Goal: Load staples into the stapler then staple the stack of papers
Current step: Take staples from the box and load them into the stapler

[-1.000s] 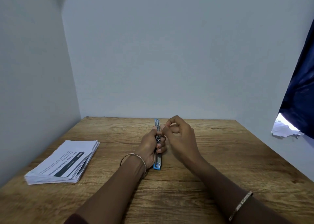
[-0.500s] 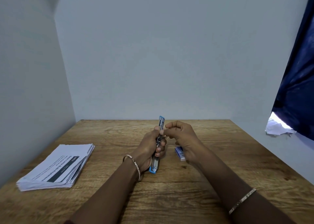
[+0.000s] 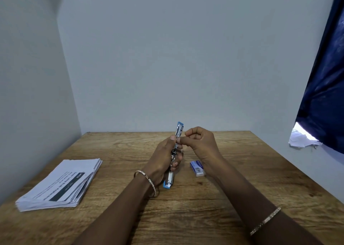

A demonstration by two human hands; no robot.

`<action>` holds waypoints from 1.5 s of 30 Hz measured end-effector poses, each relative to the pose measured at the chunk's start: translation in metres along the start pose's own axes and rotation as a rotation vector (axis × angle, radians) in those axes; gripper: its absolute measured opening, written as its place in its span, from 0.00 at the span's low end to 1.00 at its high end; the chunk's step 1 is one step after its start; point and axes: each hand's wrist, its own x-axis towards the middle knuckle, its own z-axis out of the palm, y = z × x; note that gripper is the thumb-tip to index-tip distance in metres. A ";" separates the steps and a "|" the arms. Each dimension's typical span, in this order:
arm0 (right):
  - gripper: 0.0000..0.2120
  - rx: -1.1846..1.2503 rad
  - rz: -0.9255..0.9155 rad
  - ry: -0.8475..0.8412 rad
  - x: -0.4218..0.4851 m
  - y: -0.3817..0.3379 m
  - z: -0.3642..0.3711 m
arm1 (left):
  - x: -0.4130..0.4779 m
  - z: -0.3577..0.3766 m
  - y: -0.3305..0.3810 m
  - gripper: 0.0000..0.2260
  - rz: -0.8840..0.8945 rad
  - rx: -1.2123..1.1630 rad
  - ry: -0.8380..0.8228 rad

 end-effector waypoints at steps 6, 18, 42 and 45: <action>0.12 -0.094 -0.153 0.006 -0.004 -0.005 0.006 | 0.002 -0.001 0.000 0.17 0.004 -0.112 -0.007; 0.11 -0.167 -0.220 0.057 -0.008 -0.009 0.008 | 0.003 0.001 -0.001 0.15 -0.018 -0.178 -0.023; 0.05 -0.509 -0.289 0.048 -0.005 -0.003 0.003 | -0.002 0.003 0.001 0.18 -0.080 -0.111 -0.017; 0.06 -0.512 -0.272 0.022 -0.003 -0.003 0.001 | -0.003 0.003 0.001 0.18 -0.085 -0.099 -0.031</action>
